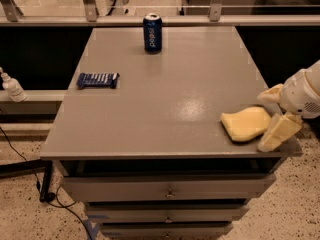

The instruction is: Move sponge near pepsi can

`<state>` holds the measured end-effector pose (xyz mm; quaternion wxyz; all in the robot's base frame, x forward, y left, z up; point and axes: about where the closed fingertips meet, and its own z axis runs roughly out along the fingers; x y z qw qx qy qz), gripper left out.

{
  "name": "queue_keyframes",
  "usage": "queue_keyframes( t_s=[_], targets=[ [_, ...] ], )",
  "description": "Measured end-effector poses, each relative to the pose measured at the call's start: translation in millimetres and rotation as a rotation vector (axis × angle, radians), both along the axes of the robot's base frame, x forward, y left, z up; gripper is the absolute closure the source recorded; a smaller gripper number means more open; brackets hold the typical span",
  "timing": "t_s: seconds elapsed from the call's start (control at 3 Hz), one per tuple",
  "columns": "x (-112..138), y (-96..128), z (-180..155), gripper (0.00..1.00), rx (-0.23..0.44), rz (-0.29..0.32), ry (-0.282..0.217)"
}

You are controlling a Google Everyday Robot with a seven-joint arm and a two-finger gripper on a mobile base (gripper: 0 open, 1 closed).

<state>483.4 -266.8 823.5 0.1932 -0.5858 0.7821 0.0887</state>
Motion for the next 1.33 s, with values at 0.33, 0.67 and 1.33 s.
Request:
queue_keyframes(
  t_s=[0.33,0.67,1.33],
  targets=[
    [3,11,-3,0.39,0.021,0.003,0.008],
    [13,20,6,0.62,0.033,0.000,0.004],
    [65,20,76,1.00,0.020,-0.065,-0.125]
  ],
)
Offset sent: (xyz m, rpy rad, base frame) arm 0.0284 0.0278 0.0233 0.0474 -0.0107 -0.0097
